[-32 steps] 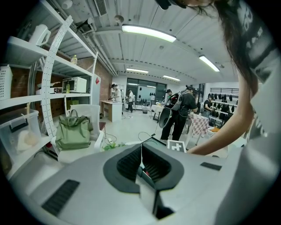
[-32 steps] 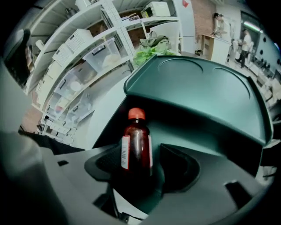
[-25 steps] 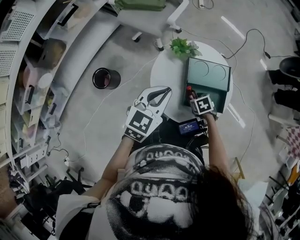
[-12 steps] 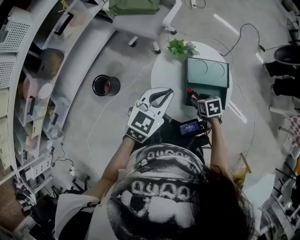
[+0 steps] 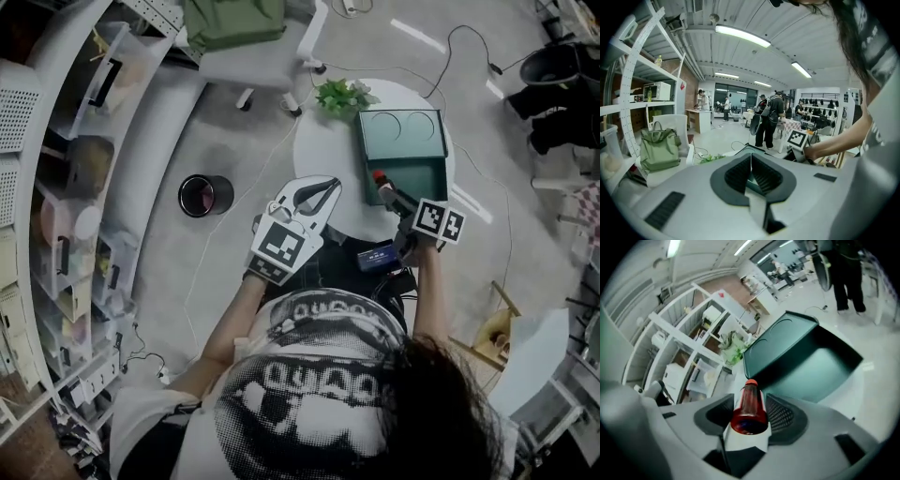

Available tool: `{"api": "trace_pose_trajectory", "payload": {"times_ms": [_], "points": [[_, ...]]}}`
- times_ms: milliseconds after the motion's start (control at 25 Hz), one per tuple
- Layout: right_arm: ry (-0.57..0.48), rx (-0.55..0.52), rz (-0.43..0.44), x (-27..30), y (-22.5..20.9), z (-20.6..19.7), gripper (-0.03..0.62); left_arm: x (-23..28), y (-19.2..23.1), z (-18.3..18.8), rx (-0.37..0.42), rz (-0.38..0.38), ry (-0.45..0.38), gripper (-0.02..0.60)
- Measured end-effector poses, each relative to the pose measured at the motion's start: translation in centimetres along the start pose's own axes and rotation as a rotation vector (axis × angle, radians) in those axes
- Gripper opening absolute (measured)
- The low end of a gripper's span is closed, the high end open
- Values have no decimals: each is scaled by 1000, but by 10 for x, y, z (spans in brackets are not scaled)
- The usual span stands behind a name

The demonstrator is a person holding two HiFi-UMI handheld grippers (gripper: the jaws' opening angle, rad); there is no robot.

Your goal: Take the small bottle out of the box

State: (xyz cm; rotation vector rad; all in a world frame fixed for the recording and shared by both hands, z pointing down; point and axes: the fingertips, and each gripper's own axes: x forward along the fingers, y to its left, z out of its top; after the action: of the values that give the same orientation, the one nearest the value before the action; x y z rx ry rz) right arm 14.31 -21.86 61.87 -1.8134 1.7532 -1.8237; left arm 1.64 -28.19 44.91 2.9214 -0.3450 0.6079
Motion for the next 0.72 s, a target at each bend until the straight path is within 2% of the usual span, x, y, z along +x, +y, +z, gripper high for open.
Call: {"api": "trace_pose_trajectory", "payload": {"times_ms": [160, 280, 560, 720], "points": [[-162, 210, 131, -14, 19, 0, 216, -3, -2, -5, 17, -57, 4, 14], [-253, 302, 216, -27, 36, -1, 216, -5, -5, -12, 21, -101, 16, 14], [-368, 370, 368, -57, 72, 0, 216, 1, -12, -21, 32, -165, 25, 14], [-380, 359, 386, -69, 86, -3, 216, 3, -18, -21, 27, -188, 25, 14]]}}
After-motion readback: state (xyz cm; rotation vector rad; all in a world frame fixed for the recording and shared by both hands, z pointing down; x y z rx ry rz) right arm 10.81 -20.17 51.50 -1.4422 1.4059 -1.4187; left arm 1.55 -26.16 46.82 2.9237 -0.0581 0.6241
